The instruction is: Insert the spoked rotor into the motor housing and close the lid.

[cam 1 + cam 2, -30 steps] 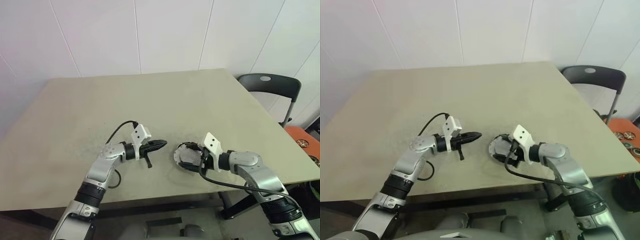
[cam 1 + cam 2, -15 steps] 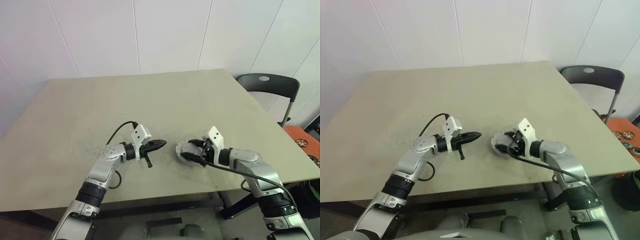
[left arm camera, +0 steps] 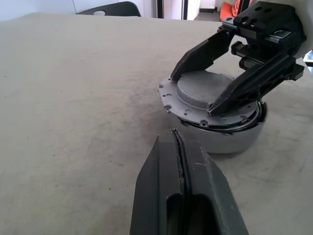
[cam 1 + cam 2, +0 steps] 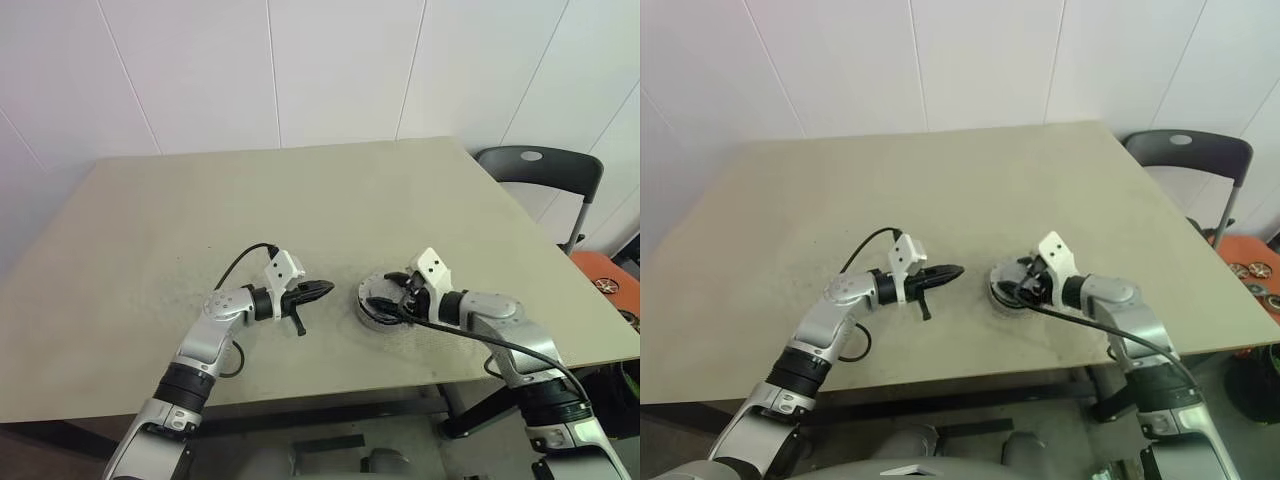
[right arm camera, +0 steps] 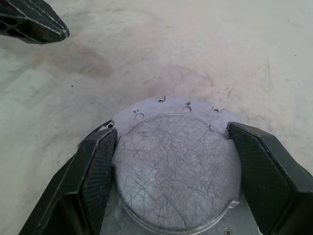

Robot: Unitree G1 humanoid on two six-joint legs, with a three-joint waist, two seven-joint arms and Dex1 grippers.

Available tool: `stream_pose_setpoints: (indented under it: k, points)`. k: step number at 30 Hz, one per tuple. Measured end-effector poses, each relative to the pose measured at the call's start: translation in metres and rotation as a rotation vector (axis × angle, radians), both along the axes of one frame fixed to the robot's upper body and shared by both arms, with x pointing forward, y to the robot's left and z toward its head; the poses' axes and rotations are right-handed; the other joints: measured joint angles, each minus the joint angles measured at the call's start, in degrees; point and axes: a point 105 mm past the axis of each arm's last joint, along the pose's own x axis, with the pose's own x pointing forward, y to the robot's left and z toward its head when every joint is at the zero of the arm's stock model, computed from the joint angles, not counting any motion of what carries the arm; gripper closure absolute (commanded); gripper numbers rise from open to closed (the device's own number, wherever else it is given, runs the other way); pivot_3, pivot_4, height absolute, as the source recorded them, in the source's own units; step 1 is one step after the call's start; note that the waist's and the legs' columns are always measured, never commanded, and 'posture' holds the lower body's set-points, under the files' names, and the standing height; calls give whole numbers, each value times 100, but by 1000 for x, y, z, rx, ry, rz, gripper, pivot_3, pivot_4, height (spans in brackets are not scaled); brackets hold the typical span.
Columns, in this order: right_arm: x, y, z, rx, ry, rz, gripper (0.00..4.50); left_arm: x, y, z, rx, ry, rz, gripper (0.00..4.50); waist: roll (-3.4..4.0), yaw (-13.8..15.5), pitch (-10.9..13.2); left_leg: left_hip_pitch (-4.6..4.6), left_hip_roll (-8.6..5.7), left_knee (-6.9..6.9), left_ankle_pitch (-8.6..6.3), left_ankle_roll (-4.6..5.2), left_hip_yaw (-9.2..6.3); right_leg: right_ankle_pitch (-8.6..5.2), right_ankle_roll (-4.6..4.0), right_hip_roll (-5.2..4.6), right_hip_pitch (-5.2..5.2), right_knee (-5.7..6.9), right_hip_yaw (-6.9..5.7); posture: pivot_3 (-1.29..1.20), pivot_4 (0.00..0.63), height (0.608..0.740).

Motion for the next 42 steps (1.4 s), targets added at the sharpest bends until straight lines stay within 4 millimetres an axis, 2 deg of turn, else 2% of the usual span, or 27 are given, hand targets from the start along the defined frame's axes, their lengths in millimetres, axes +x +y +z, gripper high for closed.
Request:
stream_pose_setpoints:
  k: [5, 12, 24, 29, 42]
  points:
    - [-1, 0, 0, -10, 12, 20, 1237, 0, 0, 0, 0, 0, 1, 4500, 0, 0, 0, 3, 0, 2, 0, 0, 0, 0, 0, 0, 2, 1, -1, 0, 0, 740]
    - [-6, 0, 3, 64, 80, 34, 1237, 1, 0, -1, 7, -4, 7, 4500, 0, -3, 0, 1, 1, -2, 0, 0, -1, 0, 0, 0, 0, 0, -1, 0, 0, 740]
    - [-15, -1, 1, -2, 71, 112, 1237, 0, -1, -4, 15, 2, 5, 4500, -1, 3, 0, 1, 0, -1, -1, 1, -1, -1, 2, 0, 2, -4, -1, 0, 0, 740]
    - [-15, 0, 4, 42, 88, 109, 1237, 0, 0, -5, 20, 0, 7, 4500, -1, -3, 1, 0, 1, -1, -1, 1, -2, -1, 2, 0, 1, -4, -1, 0, 0, 740]
    - [-16, 1, 0, -43, 53, 150, 1237, 0, -2, -5, 16, -2, 6, 4500, -1, 0, 0, 4, 1, 1, -1, 1, -1, -1, 1, 0, 4, -3, -2, 0, 0, 740]
